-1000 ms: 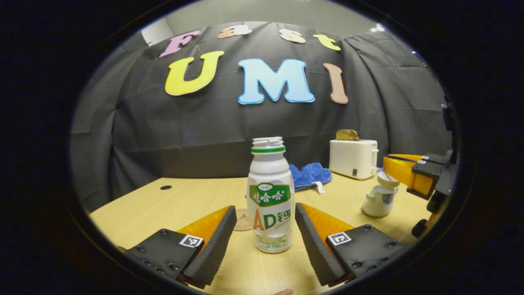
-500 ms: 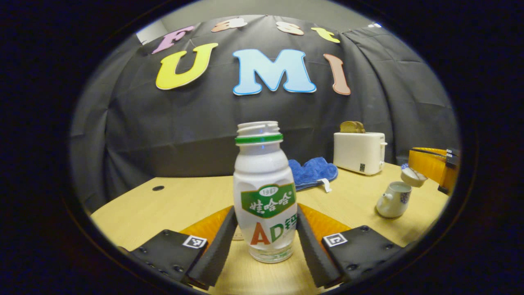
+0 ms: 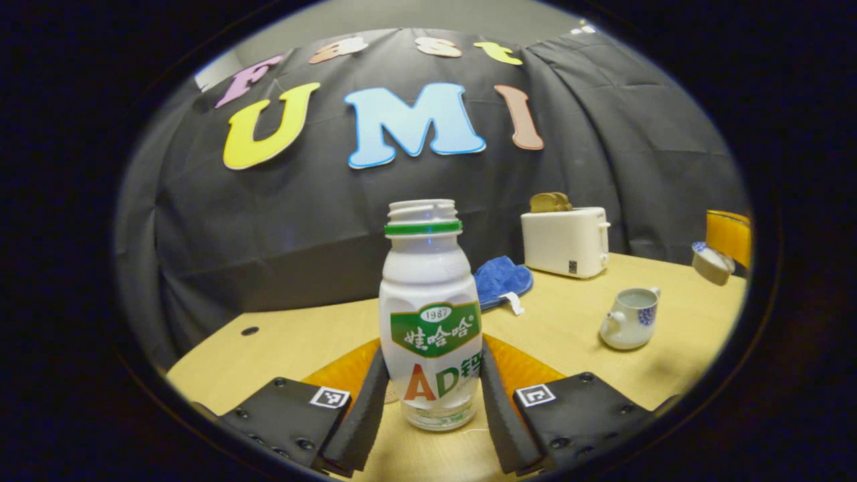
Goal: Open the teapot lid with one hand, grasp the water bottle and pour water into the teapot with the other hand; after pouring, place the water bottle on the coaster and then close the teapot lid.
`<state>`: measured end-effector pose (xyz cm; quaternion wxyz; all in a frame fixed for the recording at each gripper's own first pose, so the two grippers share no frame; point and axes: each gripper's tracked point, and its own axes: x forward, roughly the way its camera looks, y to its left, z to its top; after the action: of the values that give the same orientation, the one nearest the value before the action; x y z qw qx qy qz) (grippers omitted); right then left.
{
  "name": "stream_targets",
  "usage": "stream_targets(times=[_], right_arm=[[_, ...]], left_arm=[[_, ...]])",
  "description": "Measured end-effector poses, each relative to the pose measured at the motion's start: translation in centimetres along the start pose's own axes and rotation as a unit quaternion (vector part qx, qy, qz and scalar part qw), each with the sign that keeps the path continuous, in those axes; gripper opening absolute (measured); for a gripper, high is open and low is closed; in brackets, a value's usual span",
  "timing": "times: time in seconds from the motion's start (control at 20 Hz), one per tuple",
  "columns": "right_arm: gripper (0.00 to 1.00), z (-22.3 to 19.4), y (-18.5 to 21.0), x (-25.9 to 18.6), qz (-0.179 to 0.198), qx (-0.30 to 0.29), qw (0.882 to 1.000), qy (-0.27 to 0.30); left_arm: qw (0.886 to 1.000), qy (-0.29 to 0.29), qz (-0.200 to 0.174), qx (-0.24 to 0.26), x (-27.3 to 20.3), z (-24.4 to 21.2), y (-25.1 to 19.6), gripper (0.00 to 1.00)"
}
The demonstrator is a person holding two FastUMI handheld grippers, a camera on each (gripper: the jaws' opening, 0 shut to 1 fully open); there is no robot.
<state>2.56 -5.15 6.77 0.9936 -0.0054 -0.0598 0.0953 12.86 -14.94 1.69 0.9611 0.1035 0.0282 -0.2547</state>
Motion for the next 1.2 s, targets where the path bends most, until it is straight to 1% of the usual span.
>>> stream_targets(times=[0.05, 0.15, 0.2, 0.25, 0.45, 0.55, 0.75, 0.85, 1.05, 1.1, 1.2], right_arm=[[0.03, -0.1, -0.3, -0.8, -0.004, 0.002, 1.000, 0.001], [0.04, -0.2, -1.3, -2.2, -0.016, 0.006, 1.000, 0.002], [0.04, -0.2, -1.6, -2.9, -0.020, 0.009, 1.000, 0.002], [0.04, -0.4, -2.1, -3.4, -0.026, 0.012, 1.000, 0.003], [0.04, -1.1, -3.9, -5.1, -0.050, 0.014, 0.999, 0.006], [0.03, -1.5, -4.4, -5.5, -0.057, 0.013, 0.998, 0.011], [0.04, -2.3, -5.7, -5.9, -0.069, 0.021, 0.997, 0.020], [0.03, -1.9, -6.1, -6.3, -0.071, 0.032, 0.997, 0.012], [0.04, -1.6, -6.9, -6.5, -0.082, 0.030, 0.996, 0.002], [0.03, -1.7, -7.0, -6.5, -0.083, 0.030, 0.996, 0.003], [0.03, -1.8, -7.1, -6.5, -0.084, 0.033, 0.996, 0.003]], left_arm=[[1.000, -0.002, -0.005, 0.016, 0.3, 0.5, -0.5, 0.71], [0.999, -0.004, -0.019, 0.048, 1.0, 0.9, -1.8, 0.80], [0.998, -0.002, -0.026, 0.062, 1.2, 0.8, -2.3, 0.75], [0.996, 0.002, -0.033, 0.081, 1.6, 0.8, -2.9, 0.75], [0.988, 0.012, -0.055, 0.141, 2.8, 0.5, -4.8, 0.80], [0.982, 0.012, -0.059, 0.177, 3.3, 0.5, -5.4, 0.80], [0.965, 0.005, -0.070, 0.253, 4.2, 1.2, -6.9, 0.80], [0.956, 0.007, -0.079, 0.283, 4.6, 1.0, -7.6, 0.80], [0.935, 0.010, -0.092, 0.341, 5.1, 0.6, -8.8, 0.80], [0.929, 0.007, -0.095, 0.356, 5.1, 0.7, -9.1, 0.70], [0.916, 0.001, -0.098, 0.389, 5.2, 0.6, -9.7, 0.70]])
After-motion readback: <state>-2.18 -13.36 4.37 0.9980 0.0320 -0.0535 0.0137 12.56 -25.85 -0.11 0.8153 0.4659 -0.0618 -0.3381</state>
